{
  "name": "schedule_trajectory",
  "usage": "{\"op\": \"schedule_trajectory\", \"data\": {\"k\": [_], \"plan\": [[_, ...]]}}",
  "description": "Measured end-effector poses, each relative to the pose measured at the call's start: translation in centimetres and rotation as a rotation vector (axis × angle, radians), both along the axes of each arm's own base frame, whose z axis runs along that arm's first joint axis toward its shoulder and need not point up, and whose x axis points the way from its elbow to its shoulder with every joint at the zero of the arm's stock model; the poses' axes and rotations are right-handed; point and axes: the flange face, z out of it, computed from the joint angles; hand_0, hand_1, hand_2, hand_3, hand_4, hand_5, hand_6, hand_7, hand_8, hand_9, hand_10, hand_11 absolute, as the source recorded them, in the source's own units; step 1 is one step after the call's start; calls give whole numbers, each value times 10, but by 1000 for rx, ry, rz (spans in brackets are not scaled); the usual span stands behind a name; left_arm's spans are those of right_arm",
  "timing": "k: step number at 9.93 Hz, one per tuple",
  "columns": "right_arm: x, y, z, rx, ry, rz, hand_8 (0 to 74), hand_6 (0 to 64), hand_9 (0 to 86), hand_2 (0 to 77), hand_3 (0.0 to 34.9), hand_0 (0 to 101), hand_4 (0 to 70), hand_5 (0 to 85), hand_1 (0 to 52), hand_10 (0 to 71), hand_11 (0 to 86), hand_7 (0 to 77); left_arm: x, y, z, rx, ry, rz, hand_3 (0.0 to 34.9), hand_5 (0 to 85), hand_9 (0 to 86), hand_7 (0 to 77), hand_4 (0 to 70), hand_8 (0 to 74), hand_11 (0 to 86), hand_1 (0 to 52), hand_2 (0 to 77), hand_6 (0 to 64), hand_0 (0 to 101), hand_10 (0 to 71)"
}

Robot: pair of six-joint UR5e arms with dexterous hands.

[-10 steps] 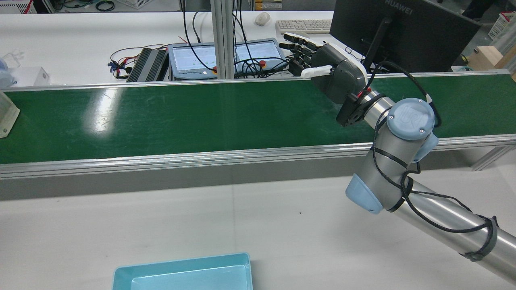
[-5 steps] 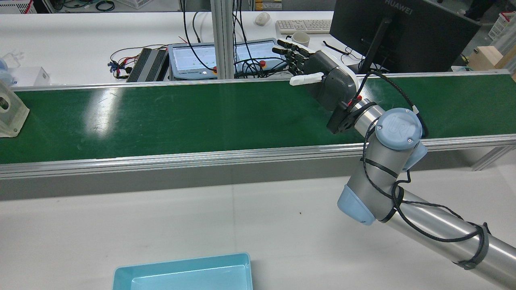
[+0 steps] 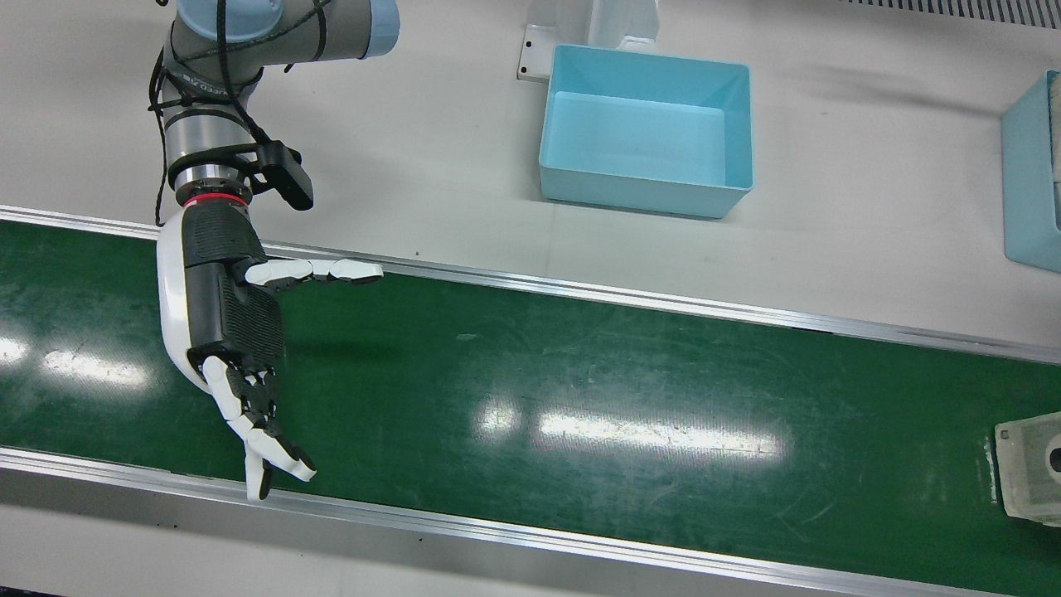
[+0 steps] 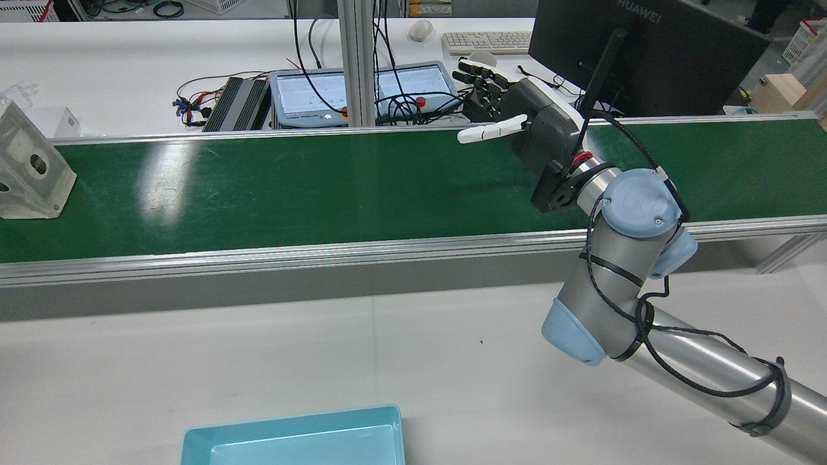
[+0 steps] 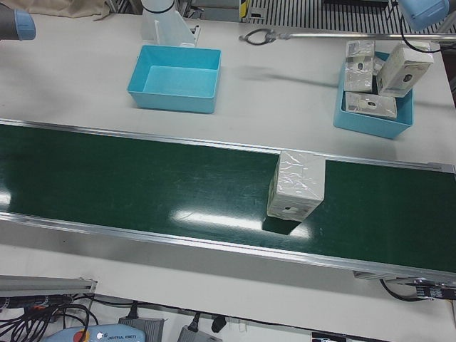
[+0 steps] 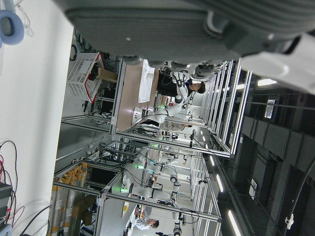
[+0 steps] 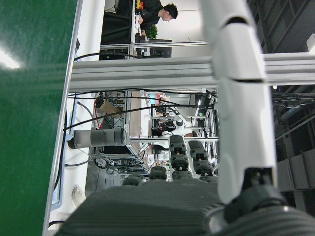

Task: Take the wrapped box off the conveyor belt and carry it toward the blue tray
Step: 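Hold the right hand open beside the belt as the wrapped box approaches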

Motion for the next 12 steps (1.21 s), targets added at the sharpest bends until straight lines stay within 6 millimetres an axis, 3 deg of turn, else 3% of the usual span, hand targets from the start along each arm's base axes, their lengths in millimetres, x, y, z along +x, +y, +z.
{"op": "schedule_trajectory", "data": {"k": [3,4,6,9,10,12], "plan": [[8,3,0,-19,13,10,22,33,16,109,0,494,49,120,158,0,11,104,0,0,0,0,0,0,0,11,5,5,0,5,5,0,11,5,0,5],[8,3,-3,-13,6,10,11,33,16,82,0,466,49,109,87,0,11,104,0,0,0,0,0,0,0,11,5,5,0,5,5,0,11,5,0,0],[6,1,-3,7,-10,10,11,33,16,49,0,439,65,104,87,0,11,120,0,0,0,0,0,0,0,11,5,5,0,5,5,0,11,5,0,5],[-12,6,-2,36,2,-7,11,49,11,38,0,445,71,104,109,0,11,136,0,0,0,0,0,0,0,11,5,5,0,5,5,0,5,5,0,5],[-18,8,-4,50,0,-13,5,49,16,65,0,446,71,87,76,0,11,131,0,0,0,0,0,0,0,11,5,5,0,5,5,0,5,5,0,5],[-23,8,-3,61,-3,-16,11,49,11,49,0,440,65,93,98,0,11,131,0,0,0,0,0,0,0,11,5,5,0,5,5,0,11,5,0,0]]}}
